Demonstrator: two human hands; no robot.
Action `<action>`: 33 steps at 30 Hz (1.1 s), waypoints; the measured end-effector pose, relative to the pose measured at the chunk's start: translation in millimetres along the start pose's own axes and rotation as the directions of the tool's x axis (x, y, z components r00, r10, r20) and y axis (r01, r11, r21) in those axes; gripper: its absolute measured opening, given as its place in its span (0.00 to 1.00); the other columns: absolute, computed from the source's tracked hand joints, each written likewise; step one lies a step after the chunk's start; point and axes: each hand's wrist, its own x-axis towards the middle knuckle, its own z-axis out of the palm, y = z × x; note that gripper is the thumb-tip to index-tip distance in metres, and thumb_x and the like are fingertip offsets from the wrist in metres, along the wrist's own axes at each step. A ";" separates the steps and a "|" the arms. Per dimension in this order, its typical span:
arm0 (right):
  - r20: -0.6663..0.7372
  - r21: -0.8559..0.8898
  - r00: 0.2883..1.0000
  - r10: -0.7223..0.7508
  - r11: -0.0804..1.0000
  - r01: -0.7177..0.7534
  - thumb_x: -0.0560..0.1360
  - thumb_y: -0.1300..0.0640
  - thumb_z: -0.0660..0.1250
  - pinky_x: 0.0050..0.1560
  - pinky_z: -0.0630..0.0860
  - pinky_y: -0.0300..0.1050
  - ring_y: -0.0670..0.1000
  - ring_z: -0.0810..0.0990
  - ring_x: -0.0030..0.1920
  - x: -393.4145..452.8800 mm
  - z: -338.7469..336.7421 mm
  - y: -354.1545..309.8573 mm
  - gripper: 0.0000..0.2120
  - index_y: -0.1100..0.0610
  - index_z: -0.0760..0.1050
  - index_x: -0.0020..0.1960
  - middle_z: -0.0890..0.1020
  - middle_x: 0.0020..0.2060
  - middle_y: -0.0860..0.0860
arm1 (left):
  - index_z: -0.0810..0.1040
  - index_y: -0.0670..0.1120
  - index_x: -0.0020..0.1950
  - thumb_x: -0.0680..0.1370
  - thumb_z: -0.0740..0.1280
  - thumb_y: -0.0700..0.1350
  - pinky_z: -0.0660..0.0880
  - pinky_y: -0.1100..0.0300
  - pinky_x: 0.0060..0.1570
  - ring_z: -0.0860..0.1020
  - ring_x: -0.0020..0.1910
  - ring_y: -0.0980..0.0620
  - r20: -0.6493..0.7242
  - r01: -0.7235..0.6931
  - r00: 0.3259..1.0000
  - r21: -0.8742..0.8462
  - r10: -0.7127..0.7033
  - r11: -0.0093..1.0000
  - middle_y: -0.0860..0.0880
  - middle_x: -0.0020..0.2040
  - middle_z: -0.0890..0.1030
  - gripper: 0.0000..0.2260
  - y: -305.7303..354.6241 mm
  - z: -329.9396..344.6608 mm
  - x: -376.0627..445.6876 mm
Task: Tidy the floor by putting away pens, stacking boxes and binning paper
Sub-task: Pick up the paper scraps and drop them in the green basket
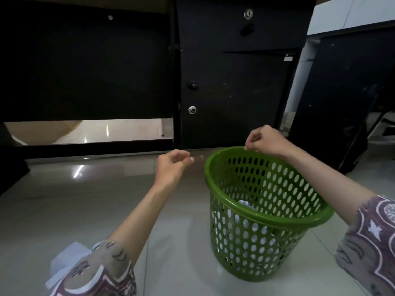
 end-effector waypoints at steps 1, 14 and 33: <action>-0.005 0.026 1.000 -0.021 0.999 0.021 0.73 0.60 0.69 0.46 0.71 0.42 0.42 0.75 0.39 1.6 5.7 -8.9 0.05 0.56 0.79 0.39 0.79 0.35 0.45 | 0.80 0.43 0.49 0.73 0.70 0.38 0.72 0.60 0.47 0.77 0.46 0.53 -0.021 0.005 1.000 0.003 -0.005 1.000 0.47 0.45 0.80 0.06 -2.3 -9.3 0.6; 0.152 0.101 0.954 -0.260 0.964 0.247 0.71 0.54 0.70 0.45 0.74 0.46 0.50 0.78 0.41 -1.0 139.6 -132.6 0.06 0.55 0.79 0.39 0.80 0.35 0.50 | 0.78 0.43 0.40 0.73 0.70 0.35 0.69 0.60 0.42 0.75 0.44 0.50 -0.247 0.202 0.956 0.170 -0.157 0.964 0.48 0.37 0.78 0.04 -50.2 -159.7 -18.0; 0.625 -0.063 0.724 -0.291 0.906 0.419 0.71 0.61 0.63 0.48 0.70 0.44 0.54 0.78 0.50 -32.8 381.3 -134.7 0.05 0.59 0.77 0.44 0.78 0.44 0.51 | 0.77 0.40 0.50 0.71 0.71 0.37 0.70 0.61 0.46 0.76 0.47 0.46 -0.299 0.490 0.870 0.616 -0.392 0.617 0.41 0.51 0.78 0.09 -212.5 -294.3 -92.8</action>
